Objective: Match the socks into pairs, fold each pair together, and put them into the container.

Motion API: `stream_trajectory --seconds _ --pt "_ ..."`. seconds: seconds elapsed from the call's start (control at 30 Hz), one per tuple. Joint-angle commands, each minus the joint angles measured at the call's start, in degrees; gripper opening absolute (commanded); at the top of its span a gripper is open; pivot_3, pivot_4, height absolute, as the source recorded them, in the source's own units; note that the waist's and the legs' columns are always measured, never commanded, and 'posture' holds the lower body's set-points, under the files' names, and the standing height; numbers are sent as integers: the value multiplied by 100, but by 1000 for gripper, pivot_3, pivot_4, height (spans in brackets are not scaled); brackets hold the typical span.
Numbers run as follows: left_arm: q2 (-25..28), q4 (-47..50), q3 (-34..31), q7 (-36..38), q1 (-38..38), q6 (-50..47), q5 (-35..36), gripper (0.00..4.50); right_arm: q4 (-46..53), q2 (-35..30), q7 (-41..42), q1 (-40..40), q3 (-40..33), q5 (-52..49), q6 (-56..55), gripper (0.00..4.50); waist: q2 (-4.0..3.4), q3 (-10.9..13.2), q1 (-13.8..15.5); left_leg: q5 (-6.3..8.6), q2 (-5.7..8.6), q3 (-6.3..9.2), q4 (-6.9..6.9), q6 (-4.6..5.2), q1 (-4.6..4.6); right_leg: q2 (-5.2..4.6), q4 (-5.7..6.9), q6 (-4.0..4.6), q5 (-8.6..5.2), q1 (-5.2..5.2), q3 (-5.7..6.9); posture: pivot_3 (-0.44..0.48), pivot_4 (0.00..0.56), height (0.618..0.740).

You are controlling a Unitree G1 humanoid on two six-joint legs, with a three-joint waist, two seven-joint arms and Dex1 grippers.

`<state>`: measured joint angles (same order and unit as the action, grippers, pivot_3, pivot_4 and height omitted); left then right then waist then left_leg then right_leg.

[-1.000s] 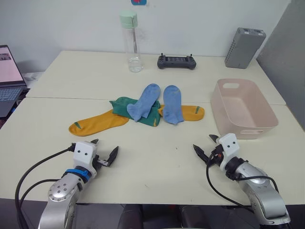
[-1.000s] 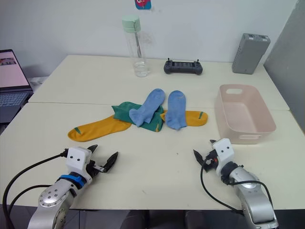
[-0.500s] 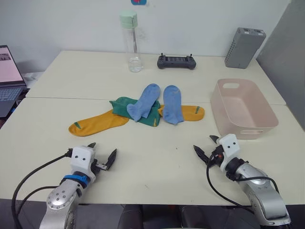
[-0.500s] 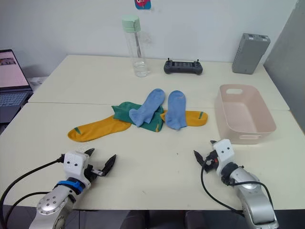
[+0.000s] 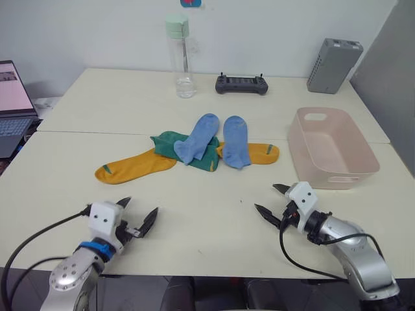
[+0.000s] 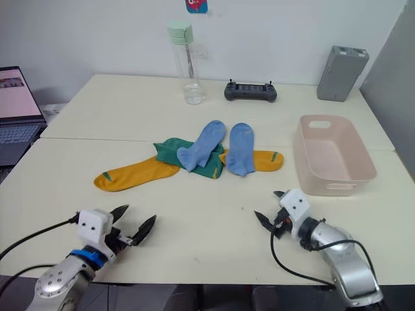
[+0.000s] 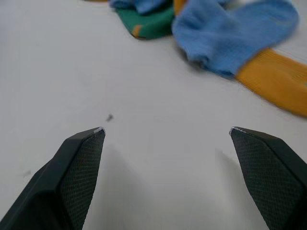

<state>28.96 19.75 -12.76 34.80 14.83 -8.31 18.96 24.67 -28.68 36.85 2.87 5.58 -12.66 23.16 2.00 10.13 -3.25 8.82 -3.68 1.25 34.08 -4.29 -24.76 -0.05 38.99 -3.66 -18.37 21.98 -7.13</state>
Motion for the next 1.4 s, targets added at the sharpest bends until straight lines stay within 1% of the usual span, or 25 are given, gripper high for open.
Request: stream_trajectory --seconds 0.03,0.13,0.2,0.27,0.37,0.43,0.63,0.73,0.93,1.0,1.13,1.17,1.3,1.4 --pt "225 -16 276 277 -645 81 -102 4500 374 62 110 620 -58 -434 408 4453 0 0 5 0 0 1 0 0 0 0 3 -3 1 -15 2 0 150 740" --pt "321 -541 751 318 -1672 50 -505 4500 361 103 128 1125 120 -527 713 4453 2 -1 42 -1 2 5 1 1 -1 1 2 -7 4 -21 8 0 150 740" --pt "236 -1099 1093 213 -2400 65 -875 4500 223 128 58 1356 202 -406 679 4453 4 -2 58 -1 2 5 4 1 -1 3 1 -20 11 -25 8 0 150 740" --pt "110 -1605 1323 29 -2940 34 -1177 4500 135 149 -18 1446 223 -337 649 4453 4 -2 69 -1 6 5 4 1 -5 3 -3 -40 22 -26 9 0 150 740" --pt "-121 -2210 1525 -100 -3496 86 -1378 4500 114 98 -31 1399 245 -261 602 4453 5 -2 82 1 7 5 3 1 -12 3 -3 -26 33 -24 9 0 150 740" --pt "-217 -2642 1649 -251 -3769 231 -1636 4500 169 90 -51 1337 199 -278 626 4453 5 -2 83 1 6 8 -2 1 -15 4 -1 -24 34 -21 14 0 150 740" --pt "-426 -3642 1931 -252 -4326 662 -1971 4500 280 100 -167 1253 118 -276 678 4453 5 -2 76 0 2 16 -2 1 -14 10 3 -24 33 -23 19 0 150 740" --pt "-574 -3907 1847 -334 -4527 807 -1902 3907 298 56 -202 1214 139 -181 647 4500 5 -2 88 -1 3 14 6 1 -14 10 2 -32 31 -26 16 0 150 740" --pt "-641 -4120 1741 -390 -4621 867 -1859 2066 366 42 -256 1101 118 -179 660 4500 5 -2 85 -1 2 15 14 1 -14 10 3 -39 33 -28 15 0 150 740" --pt "-671 -4273 1621 -436 -4689 835 -1764 1500 363 31 -266 1097 98 -182 669 4500 5 -2 85 0 2 14 14 1 -14 10 3 -38 33 -28 15 0 150 740" --pt "-651 -4389 1503 -386 -4739 840 -1697 229 330 4 -265 1124 55 -206 663 4500 5 -2 94 0 2 15 14 1 -14 10 2 -39 33 -29 16 0 150 740" --pt "-639 -4390 1460 -373 -4737 831 -1653 20 324 7 -271 1133 59 -204 663 4500 5 -2 97 -1 3 15 14 1 -14 10 3 -39 33 -29 16 0 150 740" --pt "-638 -4177 1375 -309 -4679 665 -1514 20 312 23 -284 1149 70 -210 660 4500 5 -2 96 0 2 15 14 1 -14 10 2 -37 34 -29 16 0 150 740" --pt "-532 -3747 1312 18 -4526 300 -1253 20 317 67 -263 1185 110 -269 685 4500 5 -2 97 0 2 15 15 1 -14 10 2 -37 34 -30 16 0 150 740"
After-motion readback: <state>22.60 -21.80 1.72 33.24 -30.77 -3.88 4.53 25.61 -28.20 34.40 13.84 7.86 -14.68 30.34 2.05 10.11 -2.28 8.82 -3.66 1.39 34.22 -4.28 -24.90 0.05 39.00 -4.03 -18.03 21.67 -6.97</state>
